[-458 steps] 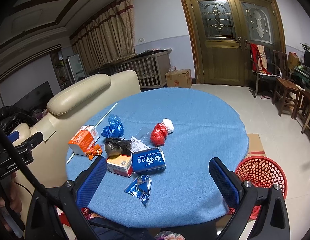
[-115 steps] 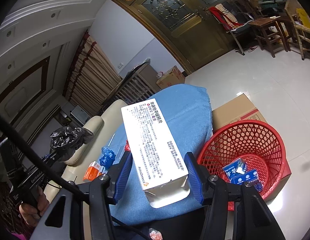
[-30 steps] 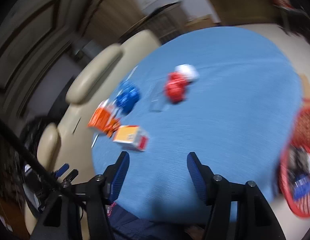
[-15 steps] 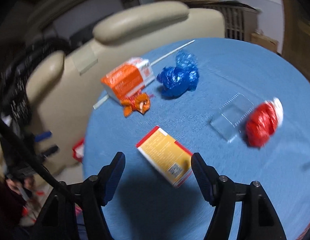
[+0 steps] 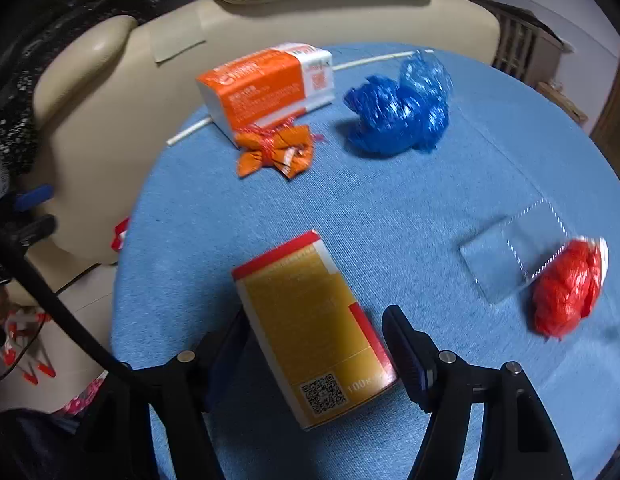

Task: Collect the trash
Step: 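Grasp the yellow-orange box on the table with the right gripper, then lift the yellow-orange box off the table with the right gripper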

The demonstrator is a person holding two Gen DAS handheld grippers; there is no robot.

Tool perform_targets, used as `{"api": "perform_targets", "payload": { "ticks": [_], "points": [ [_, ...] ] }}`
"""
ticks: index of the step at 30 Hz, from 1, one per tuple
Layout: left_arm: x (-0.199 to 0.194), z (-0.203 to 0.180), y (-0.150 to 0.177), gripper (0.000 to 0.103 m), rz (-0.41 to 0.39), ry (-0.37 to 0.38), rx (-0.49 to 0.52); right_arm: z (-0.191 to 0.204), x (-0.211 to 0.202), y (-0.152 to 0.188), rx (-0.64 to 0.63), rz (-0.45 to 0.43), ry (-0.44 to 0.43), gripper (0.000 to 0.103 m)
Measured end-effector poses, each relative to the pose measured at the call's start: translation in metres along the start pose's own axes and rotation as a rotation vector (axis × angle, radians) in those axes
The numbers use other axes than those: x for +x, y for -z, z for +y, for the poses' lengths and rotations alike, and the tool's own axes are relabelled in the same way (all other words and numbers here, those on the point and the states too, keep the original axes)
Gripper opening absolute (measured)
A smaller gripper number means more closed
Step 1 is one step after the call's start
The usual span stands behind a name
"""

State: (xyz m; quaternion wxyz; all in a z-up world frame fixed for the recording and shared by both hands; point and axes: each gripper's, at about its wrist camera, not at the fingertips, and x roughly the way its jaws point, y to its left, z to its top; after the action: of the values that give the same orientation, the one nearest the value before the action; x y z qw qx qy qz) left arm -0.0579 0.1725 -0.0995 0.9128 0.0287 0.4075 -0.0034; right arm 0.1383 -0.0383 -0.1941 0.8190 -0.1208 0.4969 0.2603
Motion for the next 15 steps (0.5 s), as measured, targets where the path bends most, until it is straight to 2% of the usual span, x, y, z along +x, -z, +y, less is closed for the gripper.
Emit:
{"api": "perform_targets", "payload": {
  "ticks": [5,9,15],
  "points": [
    [-0.002,-0.001,0.008,0.072,0.005,0.007,-0.009,0.008,-0.003,0.009,0.045,-0.013,0.052,0.058],
    [-0.009,0.004,0.011,0.072,-0.011,0.018,-0.033,0.011,-0.013,0.024,0.122,-0.027,0.056,0.055],
    [-0.020,0.015,0.012,0.072,-0.034,0.049,-0.086,-0.004,-0.036,0.061,0.330,-0.059,0.023,0.053]
  ]
}}
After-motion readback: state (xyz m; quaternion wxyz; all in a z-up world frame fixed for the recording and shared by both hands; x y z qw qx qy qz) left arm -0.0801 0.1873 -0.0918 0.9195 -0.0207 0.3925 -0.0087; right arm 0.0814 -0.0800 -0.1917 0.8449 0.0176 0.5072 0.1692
